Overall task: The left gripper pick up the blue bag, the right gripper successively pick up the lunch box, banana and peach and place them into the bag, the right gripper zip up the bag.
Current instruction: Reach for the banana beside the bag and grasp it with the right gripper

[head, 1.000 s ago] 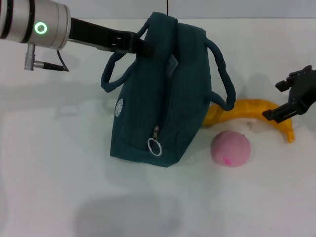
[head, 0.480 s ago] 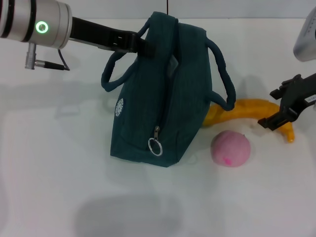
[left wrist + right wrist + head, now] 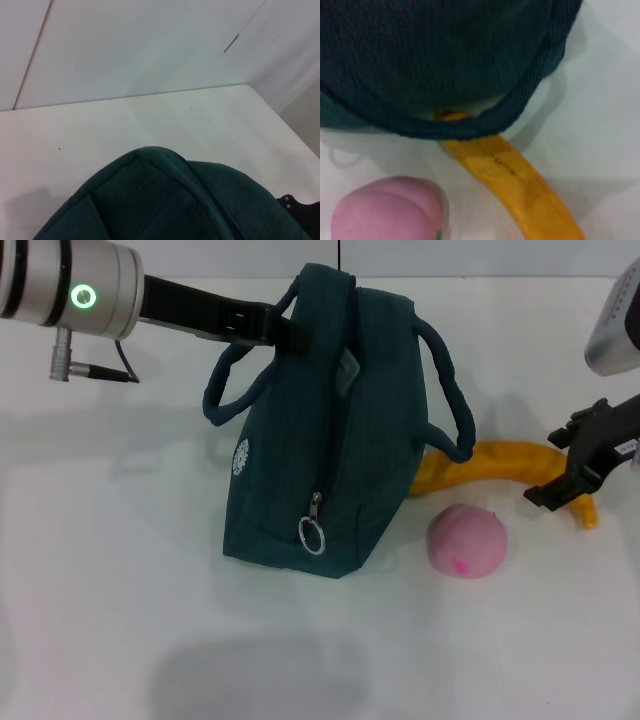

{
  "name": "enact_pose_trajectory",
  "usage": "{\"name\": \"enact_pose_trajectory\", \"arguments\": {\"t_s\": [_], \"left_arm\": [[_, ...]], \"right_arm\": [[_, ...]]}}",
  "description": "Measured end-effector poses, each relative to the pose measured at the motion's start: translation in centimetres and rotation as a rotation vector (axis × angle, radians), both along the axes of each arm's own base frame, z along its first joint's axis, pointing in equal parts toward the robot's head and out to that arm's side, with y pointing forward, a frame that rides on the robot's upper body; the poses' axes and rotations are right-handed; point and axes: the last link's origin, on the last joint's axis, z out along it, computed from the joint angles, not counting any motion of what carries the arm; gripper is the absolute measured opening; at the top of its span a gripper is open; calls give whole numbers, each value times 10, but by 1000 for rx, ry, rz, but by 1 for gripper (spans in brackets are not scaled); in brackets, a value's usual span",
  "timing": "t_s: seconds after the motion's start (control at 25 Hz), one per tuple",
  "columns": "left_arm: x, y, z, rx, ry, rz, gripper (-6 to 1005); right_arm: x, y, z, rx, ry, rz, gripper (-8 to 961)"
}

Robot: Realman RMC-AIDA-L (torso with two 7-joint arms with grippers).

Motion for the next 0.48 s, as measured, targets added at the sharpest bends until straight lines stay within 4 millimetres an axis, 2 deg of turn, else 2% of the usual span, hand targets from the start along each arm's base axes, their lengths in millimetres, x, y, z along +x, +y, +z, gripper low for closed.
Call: {"name": "enact_pose_trajectory", "arguments": {"t_s": [0.48], "left_arm": [[-1,0,1,1,5,1,50]], "right_arm": [[8,1,-1,2,-19,-44,733]]}}
